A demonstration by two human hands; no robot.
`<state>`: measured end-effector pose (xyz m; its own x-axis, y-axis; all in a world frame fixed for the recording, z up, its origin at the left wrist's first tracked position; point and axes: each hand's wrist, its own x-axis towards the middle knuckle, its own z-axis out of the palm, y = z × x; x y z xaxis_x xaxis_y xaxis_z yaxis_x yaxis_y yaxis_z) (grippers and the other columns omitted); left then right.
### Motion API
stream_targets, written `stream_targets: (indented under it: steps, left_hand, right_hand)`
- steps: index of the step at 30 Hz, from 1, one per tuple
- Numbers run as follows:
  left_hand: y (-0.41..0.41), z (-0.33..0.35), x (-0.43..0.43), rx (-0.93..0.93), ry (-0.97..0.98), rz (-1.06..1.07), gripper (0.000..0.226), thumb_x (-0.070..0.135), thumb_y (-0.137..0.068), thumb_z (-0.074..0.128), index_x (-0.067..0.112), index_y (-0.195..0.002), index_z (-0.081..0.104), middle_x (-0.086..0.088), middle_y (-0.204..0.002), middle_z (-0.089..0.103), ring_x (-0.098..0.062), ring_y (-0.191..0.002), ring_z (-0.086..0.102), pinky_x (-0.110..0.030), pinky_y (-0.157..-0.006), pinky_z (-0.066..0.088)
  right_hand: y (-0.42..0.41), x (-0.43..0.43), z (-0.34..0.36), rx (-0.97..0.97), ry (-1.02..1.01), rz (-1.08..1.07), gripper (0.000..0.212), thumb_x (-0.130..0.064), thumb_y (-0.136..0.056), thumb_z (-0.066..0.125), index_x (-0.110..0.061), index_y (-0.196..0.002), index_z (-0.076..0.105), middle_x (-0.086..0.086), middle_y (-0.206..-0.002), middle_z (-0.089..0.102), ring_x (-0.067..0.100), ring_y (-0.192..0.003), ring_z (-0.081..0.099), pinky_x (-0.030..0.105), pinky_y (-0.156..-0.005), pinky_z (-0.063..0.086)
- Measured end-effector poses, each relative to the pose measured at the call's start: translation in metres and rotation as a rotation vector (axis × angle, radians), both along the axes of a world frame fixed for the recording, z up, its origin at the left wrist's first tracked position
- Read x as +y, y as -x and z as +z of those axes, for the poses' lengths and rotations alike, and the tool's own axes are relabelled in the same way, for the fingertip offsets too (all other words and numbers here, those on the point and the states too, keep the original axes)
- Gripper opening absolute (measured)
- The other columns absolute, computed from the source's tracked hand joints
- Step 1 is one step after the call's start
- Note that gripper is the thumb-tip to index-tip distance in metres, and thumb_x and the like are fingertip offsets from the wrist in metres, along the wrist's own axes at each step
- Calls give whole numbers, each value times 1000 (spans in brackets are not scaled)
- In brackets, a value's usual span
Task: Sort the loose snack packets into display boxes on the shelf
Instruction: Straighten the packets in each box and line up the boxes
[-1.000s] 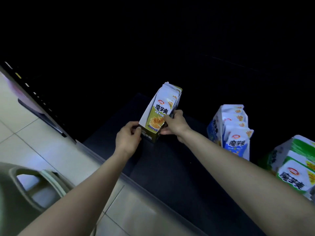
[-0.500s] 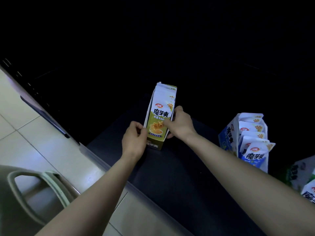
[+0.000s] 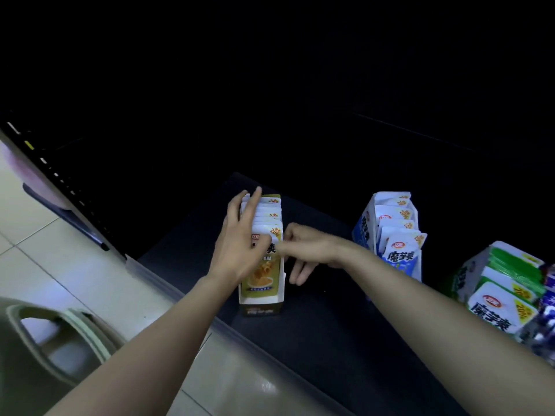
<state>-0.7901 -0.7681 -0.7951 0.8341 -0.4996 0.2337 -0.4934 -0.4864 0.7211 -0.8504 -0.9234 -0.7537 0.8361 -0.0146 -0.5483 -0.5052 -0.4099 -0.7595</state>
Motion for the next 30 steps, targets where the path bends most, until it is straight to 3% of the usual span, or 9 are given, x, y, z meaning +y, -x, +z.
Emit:
stream_targets:
  steps: [3,6,8,11,15,20,24,27,30]
  left_hand:
    - [1,0,5,-9,-4,-4,79,35,-77,46,41,-151,21,13,-153,16,-19,-130,42,-37,-90,50]
    - [3,4,6,12,9,-12,77,35,-77,46,42,-150,24,14,-152,17,-19,-128,43,-42,-92,50]
    - [5,5,7,22,4,-13,77,36,-77,47,41,-150,24,13,-152,18,-18,-129,41,-40,-94,48]
    - [7,5,11,7,-4,-41,76,29,-82,53,43,-151,23,14,-154,17,-17,-128,42,-36,-93,47]
    - [10,1,15,-35,-19,-78,77,21,-88,58,42,-152,20,16,-157,11,-14,-130,41,-34,-92,48]
    - [11,1,17,-48,-14,-90,71,20,-90,58,40,-151,26,15,-159,10,-13,-127,45,-36,-90,50]
    - [13,0,18,-48,-30,-92,71,21,-91,56,43,-151,24,17,-160,7,-7,-117,47,-35,-86,50]
    - [14,0,19,-48,-45,-81,71,22,-93,54,45,-151,21,16,-160,7,-8,-103,52,-35,-81,51]
    - [15,-2,22,-48,-49,-81,68,25,-95,51,45,-151,20,18,-160,4,-9,-109,51,-31,-81,49]
  right_hand:
    - [-13,-11,2,-291,55,-230,37,-29,-97,53,-18,-131,44,2,-123,54,20,-84,67,42,-76,60]
    - [-25,-9,-1,-500,4,-229,43,-25,-100,50,-29,-142,43,-3,-130,53,15,-111,59,41,-101,49]
    - [-29,-5,-7,-515,15,-219,27,-22,-101,47,-24,-125,59,3,-115,65,19,-105,64,46,-95,52]
    - [-27,-2,-9,-555,15,-301,23,-18,-101,45,-19,-106,67,4,-99,70,20,-95,68,45,-84,58]
    - [-24,-10,-8,-585,-18,-340,16,-17,-97,57,-18,-97,72,4,-96,72,18,-95,69,32,-74,60]
    - [-30,-13,1,-529,-25,-421,14,-11,-88,65,-19,-81,74,0,-88,73,11,-88,67,18,-61,50]
    - [-35,-9,3,-515,17,-471,16,-10,-87,65,-18,-76,73,-1,-82,71,11,-81,63,18,-63,48]
    - [-35,-6,2,-605,91,-460,14,-11,-89,63,-15,-81,74,-2,-92,67,8,-84,60,16,-73,45]
    - [-32,-3,-4,-628,54,-429,17,-9,-94,57,-15,-85,70,-5,-86,67,4,-77,61,19,-73,45]
